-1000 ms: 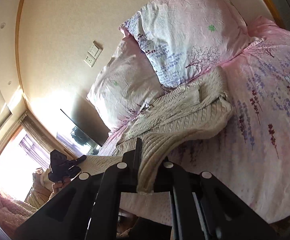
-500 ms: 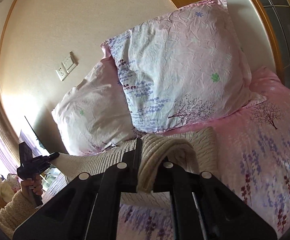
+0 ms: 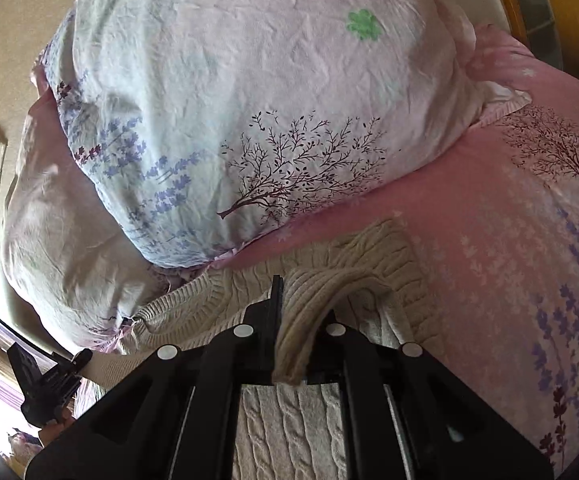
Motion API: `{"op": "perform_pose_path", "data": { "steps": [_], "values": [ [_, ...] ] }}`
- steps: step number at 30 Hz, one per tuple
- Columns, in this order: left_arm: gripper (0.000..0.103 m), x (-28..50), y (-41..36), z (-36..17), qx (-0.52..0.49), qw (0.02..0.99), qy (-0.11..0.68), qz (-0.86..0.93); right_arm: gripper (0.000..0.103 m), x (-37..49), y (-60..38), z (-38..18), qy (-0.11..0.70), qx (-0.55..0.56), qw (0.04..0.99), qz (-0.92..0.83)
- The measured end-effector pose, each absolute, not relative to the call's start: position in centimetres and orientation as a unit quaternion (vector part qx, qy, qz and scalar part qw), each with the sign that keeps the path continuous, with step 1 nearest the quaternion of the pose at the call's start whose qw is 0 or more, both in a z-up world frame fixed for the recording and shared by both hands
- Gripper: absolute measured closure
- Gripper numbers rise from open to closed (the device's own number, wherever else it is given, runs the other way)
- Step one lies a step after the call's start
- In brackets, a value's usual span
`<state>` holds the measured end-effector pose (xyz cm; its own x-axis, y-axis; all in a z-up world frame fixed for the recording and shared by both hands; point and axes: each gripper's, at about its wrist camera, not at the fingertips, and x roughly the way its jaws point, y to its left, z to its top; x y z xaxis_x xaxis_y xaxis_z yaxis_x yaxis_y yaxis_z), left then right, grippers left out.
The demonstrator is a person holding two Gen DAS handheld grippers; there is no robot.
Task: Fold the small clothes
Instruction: 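Lay the hem near the collar with the left gripper and open it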
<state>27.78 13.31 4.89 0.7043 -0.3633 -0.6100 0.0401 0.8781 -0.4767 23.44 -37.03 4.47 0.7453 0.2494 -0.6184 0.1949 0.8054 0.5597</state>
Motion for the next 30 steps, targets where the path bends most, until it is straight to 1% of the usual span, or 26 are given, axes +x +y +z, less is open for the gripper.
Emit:
{"op": "perform_pose_path", "data": {
  "steps": [5, 7, 8, 9, 11, 12, 13, 14, 15, 16, 17, 19, 22, 24, 25, 28, 29, 30],
  "values": [
    [0.095, 29.8, 13.4, 3.2, -0.254, 0.876, 0.398, -0.098, 0.096, 25.7, -36.8, 3.7, 0.384, 0.317, 0.867, -0.008],
    [0.094, 30.5, 13.4, 2.4, -0.264, 0.867, 0.413, -0.09, 0.093, 26.6, -36.6, 3.2, 0.401, 0.326, 0.856, -0.016],
    [0.09, 30.6, 13.3, 2.3, -0.266, 0.865, 0.417, -0.09, 0.082, 26.8, -36.7, 3.1, 0.404, 0.334, 0.851, -0.016],
    [0.086, 30.7, 13.2, 2.2, -0.268, 0.863, 0.419, -0.093, 0.066, 27.0, -36.8, 3.0, 0.403, 0.346, 0.847, -0.013],
    [0.066, 30.7, 13.0, 2.4, -0.274, 0.862, 0.415, -0.105, 0.052, 27.0, -37.0, 3.2, 0.391, 0.359, 0.847, -0.005],
    [0.062, 30.6, 12.9, 2.7, -0.272, 0.864, 0.409, -0.11, 0.046, 26.9, -37.0, 3.5, 0.386, 0.356, 0.851, -0.007],
    [0.051, 30.4, 12.8, 3.1, -0.268, 0.868, 0.404, -0.11, 0.046, 26.8, -37.0, 3.9, 0.381, 0.35, 0.856, -0.007],
    [0.045, 30.3, 12.7, 3.5, -0.262, 0.872, 0.399, -0.107, 0.046, 26.6, -37.0, 4.2, 0.377, 0.344, 0.86, -0.007],
    [0.044, 30.0, 12.9, 3.9, -0.259, 0.876, 0.391, -0.108, 0.046, 26.2, -37.1, 4.5, 0.374, 0.338, 0.864, -0.009],
    [0.04, 29.8, 13.0, 4.3, -0.258, 0.878, 0.387, -0.108, 0.046, 25.7, -37.3, 4.9, 0.37, 0.334, 0.867, -0.01],
    [0.039, 29.3, 13.5, 4.6, -0.26, 0.88, 0.382, -0.11, 0.046, 25.1, -37.6, 5.1, 0.366, 0.332, 0.87, -0.008],
    [0.039, 28.4, 14.4, 5.0, -0.266, 0.879, 0.377, -0.12, 0.046, 23.6, -38.4, 5.6, 0.361, 0.317, 0.877, -0.012],
    [0.041, 27.0, 15.6, 5.3, -0.25, 0.885, 0.375, -0.122, 0.05, 22.1, -39.5, 6.0, 0.362, 0.279, 0.889, -0.019],
    [0.044, 26.8, 15.9, 4.8, -0.237, 0.883, 0.389, -0.112, 0.057, 21.8, -40.0, 5.5, 0.376, 0.264, 0.888, -0.023],
    [0.047, 26.9, 16.0, 4.5, -0.234, 0.879, 0.401, -0.106, 0.058, 21.7, -40.2, 5.2, 0.386, 0.262, 0.884, -0.025],
    [0.05, 26.8, 15.3, 3.3, -0.221, 0.872, 0.424, -0.103, 0.059, 21.4, -40.1, 3.9, 0.411, 0.244, 0.878, -0.034],
    [0.052, 26.7, 15.1, 3.1, -0.214, 0.873, 0.426, -0.102, 0.06, 21.3, -40.1, 3.6, 0.416, 0.241, 0.876, -0.035],
    [0.052, 26.6, 14.9, 3.0, -0.209, 0.874, 0.427, -0.104, 0.064, 21.3, -39.9, 3.2, 0.423, 0.238, 0.874, -0.033]
  ]
}}
